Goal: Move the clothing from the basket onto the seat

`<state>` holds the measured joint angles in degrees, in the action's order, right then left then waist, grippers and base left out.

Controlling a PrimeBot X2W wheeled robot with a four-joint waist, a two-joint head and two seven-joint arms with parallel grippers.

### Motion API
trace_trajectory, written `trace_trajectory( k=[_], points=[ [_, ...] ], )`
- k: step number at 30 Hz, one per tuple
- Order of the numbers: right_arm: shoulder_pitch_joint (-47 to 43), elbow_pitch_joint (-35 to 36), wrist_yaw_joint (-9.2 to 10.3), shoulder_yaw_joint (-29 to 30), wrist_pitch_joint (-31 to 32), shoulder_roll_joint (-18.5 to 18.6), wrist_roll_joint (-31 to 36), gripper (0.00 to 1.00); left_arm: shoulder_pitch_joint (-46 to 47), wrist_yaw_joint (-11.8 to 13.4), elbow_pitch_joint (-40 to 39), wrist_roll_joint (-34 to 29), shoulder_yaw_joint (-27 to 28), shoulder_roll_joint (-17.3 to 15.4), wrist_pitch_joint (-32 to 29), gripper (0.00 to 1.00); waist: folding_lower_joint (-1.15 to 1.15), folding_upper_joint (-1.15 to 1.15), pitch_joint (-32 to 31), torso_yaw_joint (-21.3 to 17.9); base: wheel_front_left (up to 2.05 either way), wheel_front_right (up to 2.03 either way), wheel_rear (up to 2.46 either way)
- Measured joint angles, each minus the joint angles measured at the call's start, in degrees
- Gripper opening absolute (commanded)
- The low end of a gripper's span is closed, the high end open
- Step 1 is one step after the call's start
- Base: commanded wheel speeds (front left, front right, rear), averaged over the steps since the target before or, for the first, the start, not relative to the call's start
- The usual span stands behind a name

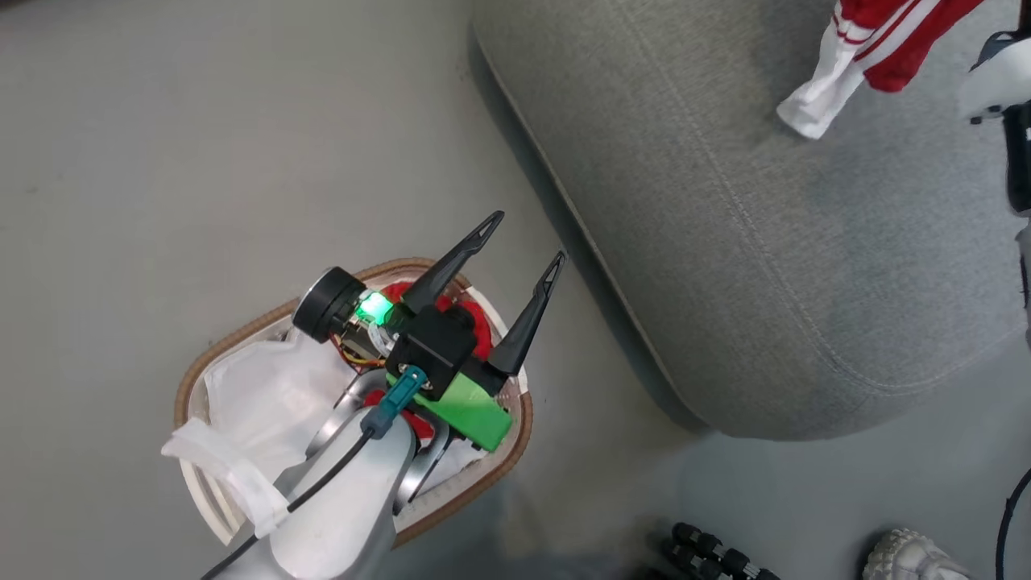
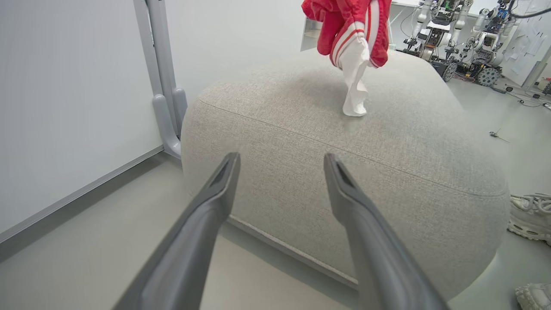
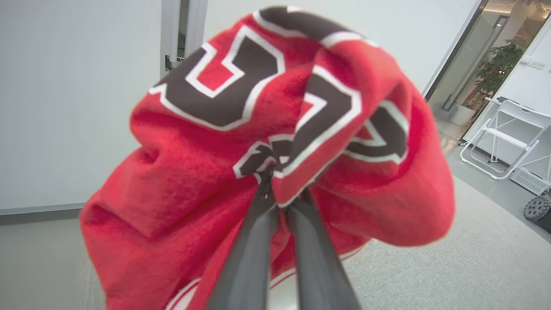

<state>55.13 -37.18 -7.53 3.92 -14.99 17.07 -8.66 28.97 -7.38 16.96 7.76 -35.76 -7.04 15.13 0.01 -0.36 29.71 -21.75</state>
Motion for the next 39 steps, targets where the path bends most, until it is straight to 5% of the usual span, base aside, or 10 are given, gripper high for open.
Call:
trace_trajectory(
  k=[6, 7, 9, 22, 39],
  points=[
    [1.7, -6.6, 0.0, 4.8, 0.0, 0.8, 2.9, 0.0, 1.0, 0.0, 0.1, -0.1, 0.9, 0.1, 0.0, 1.0, 0.0, 0.0, 4.3, 3.9, 0.0, 0.0, 0.0],
    [1.7, -8.1, 0.0, 6.4, 0.0, 0.7, 2.9, 0.44, 1.0, 0.0, 0.3, 0.0, 1.1, 0.1, 0.0, 1.0, 0.0, 0.0, 4.8, 4.7, 0.0, 0.0, 0.0],
    [1.0, -9.2, 0.0, 8.4, 0.0, 0.7, 3.6, 1.0, 1.0, 0.0, 0.4, 0.0, 1.2, 0.1, 0.0, 1.0, 0.0, 0.0, 5.7, 5.9, 0.0, 0.0, 0.0],
    [-12.9, -6.1, 0.0, 12.4, 0.0, -3.4, 5.4, 1.0, -2.4, 0.0, 2.0, 0.2, 7.0, 0.1, 0.0, 1.0, -0.01, 0.0, 3.3, 7.5, 0.0, 0.0, 0.0],
    [-26.9, 13.3, 0.01, -1.7, 0.0, -8.3, -3.0, 1.0, -12.0, 3.1, 1.5, -0.6, 20.5, 3.0, 0.0, 1.0, -0.01, 0.0, -8.9, 9.0, 0.0, 0.0, 0.0]
  ],
)
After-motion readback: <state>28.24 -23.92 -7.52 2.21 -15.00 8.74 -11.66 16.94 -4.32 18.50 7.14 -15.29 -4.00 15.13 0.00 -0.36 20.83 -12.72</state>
